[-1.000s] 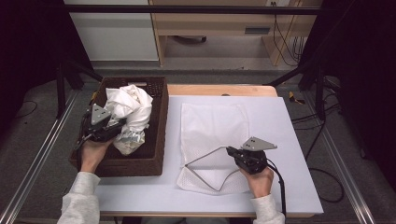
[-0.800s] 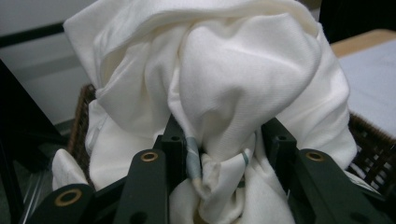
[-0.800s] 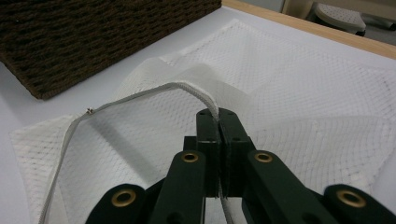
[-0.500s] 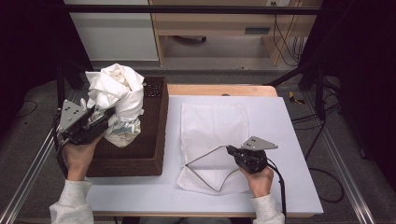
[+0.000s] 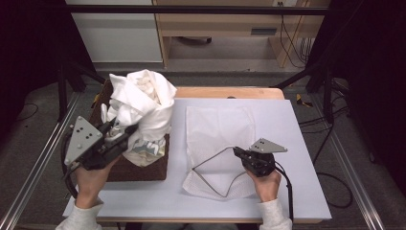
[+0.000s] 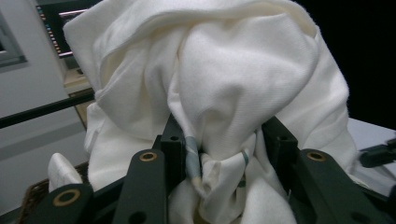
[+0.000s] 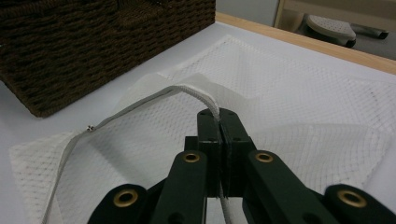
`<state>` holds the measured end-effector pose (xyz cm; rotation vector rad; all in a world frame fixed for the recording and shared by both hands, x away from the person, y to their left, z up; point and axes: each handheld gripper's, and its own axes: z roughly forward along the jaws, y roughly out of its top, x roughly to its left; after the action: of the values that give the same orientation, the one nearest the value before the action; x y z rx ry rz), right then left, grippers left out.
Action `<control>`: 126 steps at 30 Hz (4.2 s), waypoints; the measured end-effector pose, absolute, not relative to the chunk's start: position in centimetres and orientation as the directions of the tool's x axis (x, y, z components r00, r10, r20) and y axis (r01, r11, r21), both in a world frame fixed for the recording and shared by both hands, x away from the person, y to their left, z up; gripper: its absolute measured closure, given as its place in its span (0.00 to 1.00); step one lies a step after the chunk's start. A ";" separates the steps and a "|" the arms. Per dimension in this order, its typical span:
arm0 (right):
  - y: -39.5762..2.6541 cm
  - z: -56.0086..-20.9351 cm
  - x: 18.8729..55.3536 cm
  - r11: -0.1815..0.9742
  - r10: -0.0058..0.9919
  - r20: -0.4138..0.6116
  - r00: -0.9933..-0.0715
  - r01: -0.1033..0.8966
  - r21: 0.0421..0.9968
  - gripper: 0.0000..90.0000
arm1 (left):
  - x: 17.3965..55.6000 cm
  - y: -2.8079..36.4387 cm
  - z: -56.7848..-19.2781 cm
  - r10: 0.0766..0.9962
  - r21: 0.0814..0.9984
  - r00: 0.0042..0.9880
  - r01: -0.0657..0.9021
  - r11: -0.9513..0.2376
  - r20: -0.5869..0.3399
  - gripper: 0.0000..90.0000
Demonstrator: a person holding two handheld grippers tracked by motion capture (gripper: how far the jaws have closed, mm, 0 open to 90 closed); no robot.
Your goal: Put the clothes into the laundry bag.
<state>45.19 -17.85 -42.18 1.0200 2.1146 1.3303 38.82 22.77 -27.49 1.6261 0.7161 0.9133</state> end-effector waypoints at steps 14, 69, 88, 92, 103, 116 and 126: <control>-17.8 -42.2 45.4 0.255 0.778 0.025 -0.628 0.351 0.901 0.99 | 35.1 16.4 -30.1 0.690 0.955 0.683 -0.038 -0.295 0.240 0.66; -17.9 -42.4 45.2 0.249 0.787 0.016 -0.617 0.340 0.907 0.98 | 38.4 5.6 -42.1 0.505 0.827 0.852 0.182 -0.531 0.137 0.21; -17.2 -42.5 45.2 0.260 0.775 0.015 -0.631 0.340 0.904 0.99 | 39.1 2.6 -42.7 0.378 0.857 0.921 0.117 -0.501 0.096 0.77; -17.4 -42.1 44.8 0.251 0.772 0.012 -0.636 0.321 0.913 0.99 | 40.4 1.5 -43.5 0.402 0.833 0.913 0.163 -0.529 0.077 0.76; -18.1 -41.4 44.2 0.248 0.769 0.003 -0.640 0.302 0.921 0.99 | 41.5 3.8 -41.4 0.526 0.857 0.847 0.209 -0.470 0.082 0.77; -17.2 -41.6 44.1 0.276 0.751 -0.004 -0.660 0.308 0.911 0.99 | 43.6 2.8 -44.5 0.581 0.880 0.810 0.218 -0.422 0.078 0.58; -17.6 -41.9 44.1 0.280 0.762 -0.003 -0.647 0.326 0.903 0.99 | 40.0 6.4 -42.4 0.573 0.863 0.816 0.235 -0.446 0.074 0.24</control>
<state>44.14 -17.64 -41.91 0.9771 2.1167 1.3351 40.02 6.40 -42.44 2.0391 0.5973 0.4446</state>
